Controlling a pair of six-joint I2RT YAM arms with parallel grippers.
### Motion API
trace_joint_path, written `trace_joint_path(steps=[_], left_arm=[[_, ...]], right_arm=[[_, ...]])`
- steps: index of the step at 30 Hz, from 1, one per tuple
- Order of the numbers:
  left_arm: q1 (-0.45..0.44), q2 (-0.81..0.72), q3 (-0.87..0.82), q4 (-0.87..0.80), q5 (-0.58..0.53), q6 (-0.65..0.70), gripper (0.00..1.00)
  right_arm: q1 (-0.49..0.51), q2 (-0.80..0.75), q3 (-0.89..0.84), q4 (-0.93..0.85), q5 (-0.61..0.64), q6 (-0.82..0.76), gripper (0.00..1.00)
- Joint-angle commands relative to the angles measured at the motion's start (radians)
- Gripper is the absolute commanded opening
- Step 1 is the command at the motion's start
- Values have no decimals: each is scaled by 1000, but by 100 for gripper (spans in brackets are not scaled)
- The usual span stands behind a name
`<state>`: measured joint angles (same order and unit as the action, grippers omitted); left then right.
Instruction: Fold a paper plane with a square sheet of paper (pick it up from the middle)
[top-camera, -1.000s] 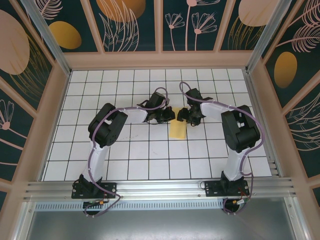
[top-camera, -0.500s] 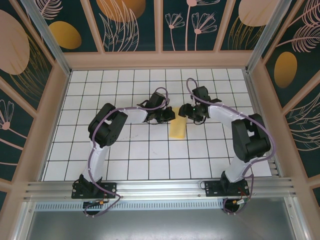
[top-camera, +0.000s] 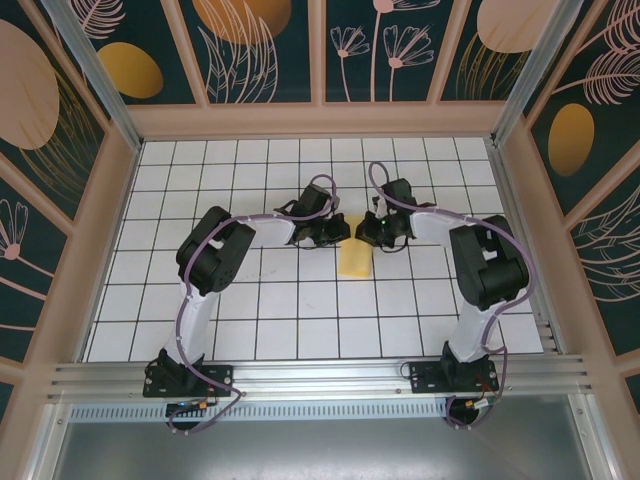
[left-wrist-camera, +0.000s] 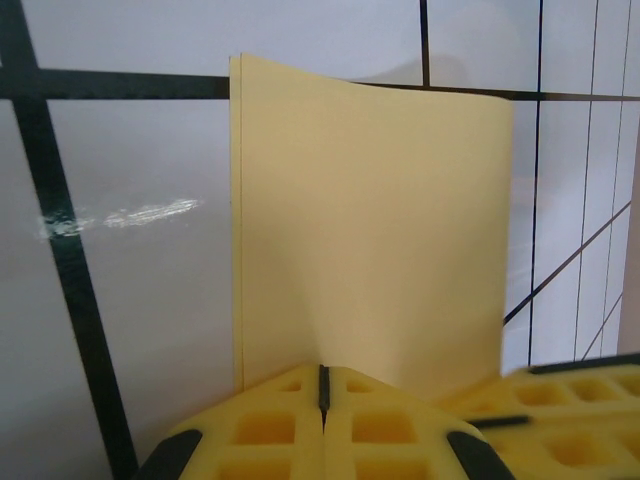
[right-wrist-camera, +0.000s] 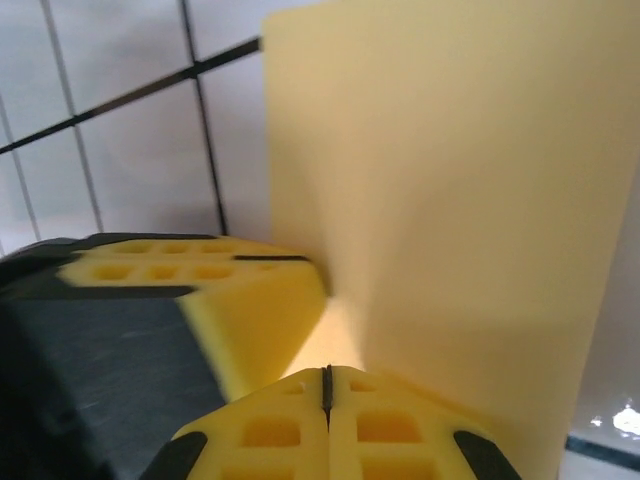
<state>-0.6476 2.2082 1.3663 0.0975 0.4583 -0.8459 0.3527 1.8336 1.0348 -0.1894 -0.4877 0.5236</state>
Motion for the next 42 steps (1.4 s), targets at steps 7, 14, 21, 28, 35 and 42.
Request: trace_joint_path(steps=[7,14,21,28,35,42], left_arm=[[-3,96,-46,-196,-114,11,0],[-3,101,-59,-208,-121,-3,0],[-2,102,-61,-215,-113,-4,0],[-2,101,-52,-221,-110,3,0],[-3,102,-45,-225,-107,1,0],[-2,105,-44,-257,-131,-9,0]], right_arm=[[-39,44,-40,-15,-19,-36,0],[-114,-3,-164,36,-49,-76,0],[-191,-66,-283,55,-60,-97,0],[-194,-192,-227,121,-125,-41,0],[-120,-30,-94,177,-164,4,0],[-120,82,-50,169,-122,-7,0]])
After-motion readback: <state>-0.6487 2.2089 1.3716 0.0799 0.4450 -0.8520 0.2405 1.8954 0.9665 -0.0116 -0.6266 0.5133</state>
